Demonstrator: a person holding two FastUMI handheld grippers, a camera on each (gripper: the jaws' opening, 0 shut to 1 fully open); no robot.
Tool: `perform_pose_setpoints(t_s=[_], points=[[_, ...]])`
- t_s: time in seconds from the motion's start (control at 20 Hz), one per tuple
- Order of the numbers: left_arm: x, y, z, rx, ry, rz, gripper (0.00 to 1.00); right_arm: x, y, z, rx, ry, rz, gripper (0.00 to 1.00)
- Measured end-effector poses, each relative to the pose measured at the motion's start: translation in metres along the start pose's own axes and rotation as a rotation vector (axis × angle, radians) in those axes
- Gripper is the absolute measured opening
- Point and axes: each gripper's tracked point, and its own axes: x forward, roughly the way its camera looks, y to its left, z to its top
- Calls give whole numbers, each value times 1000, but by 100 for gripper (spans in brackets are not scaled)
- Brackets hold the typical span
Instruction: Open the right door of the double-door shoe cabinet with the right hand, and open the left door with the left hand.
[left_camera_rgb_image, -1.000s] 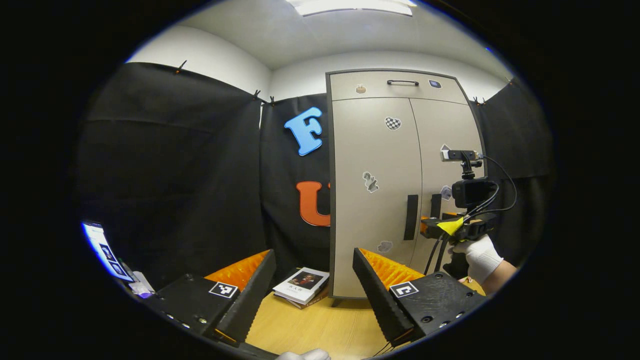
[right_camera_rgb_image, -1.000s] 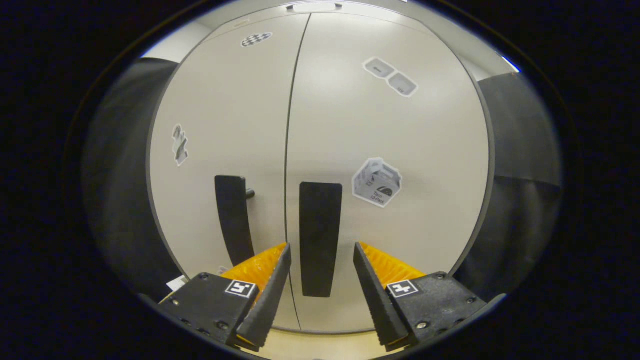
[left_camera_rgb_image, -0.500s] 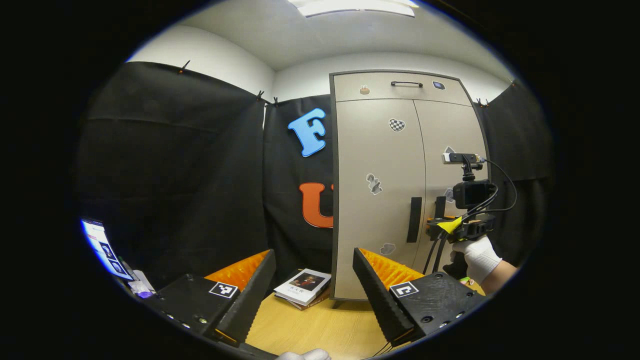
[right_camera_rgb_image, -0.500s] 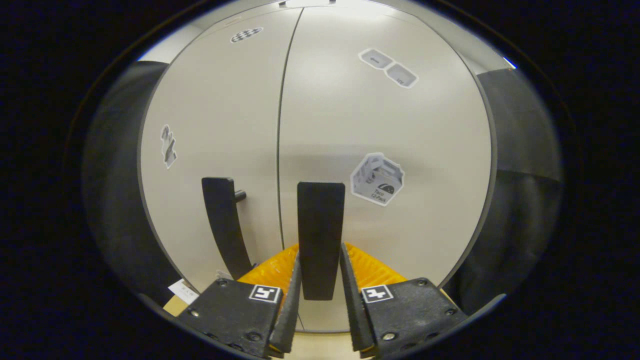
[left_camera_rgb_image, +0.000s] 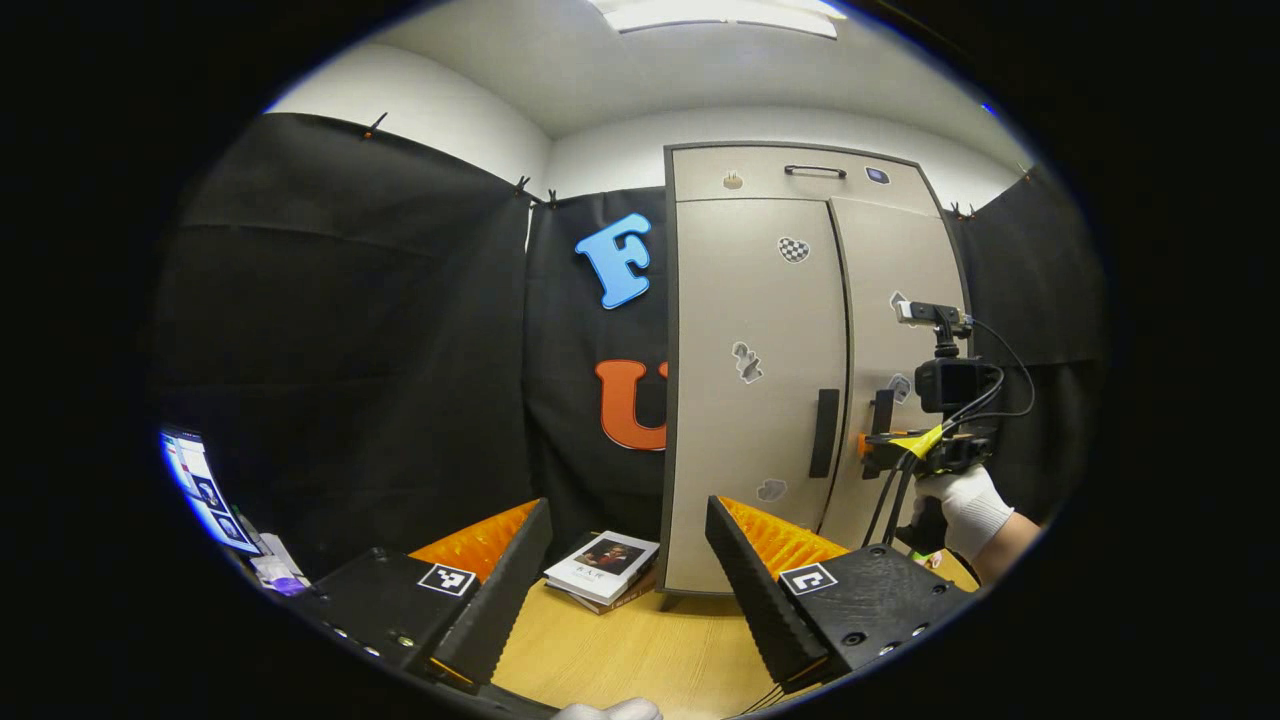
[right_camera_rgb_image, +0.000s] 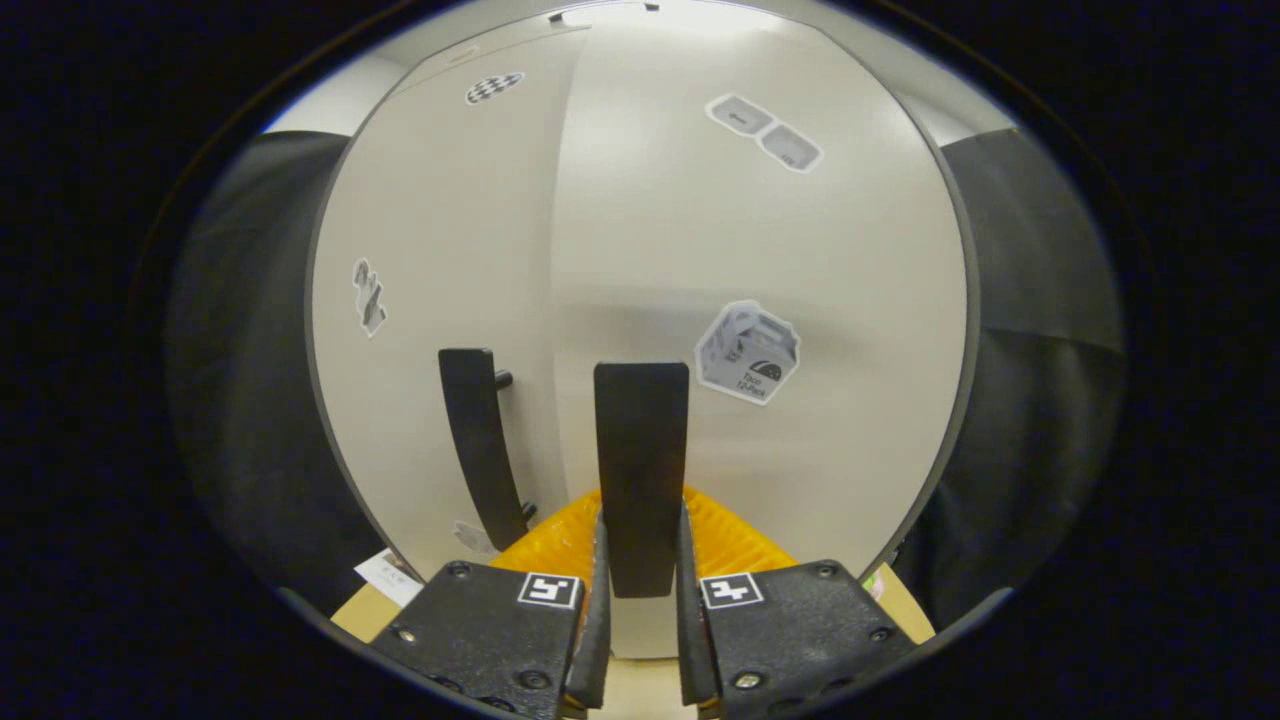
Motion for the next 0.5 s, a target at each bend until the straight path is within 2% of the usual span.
perform_pose_setpoints(t_s=[0.35, 0.5], points=[[-10, -1, -9, -14, -3, -62, 94, -51, -18, -12, 3, 10, 7, 31], [-14, -1, -9, -15, -5, -81, 94, -77, -33, -16, 16, 6, -5, 27]])
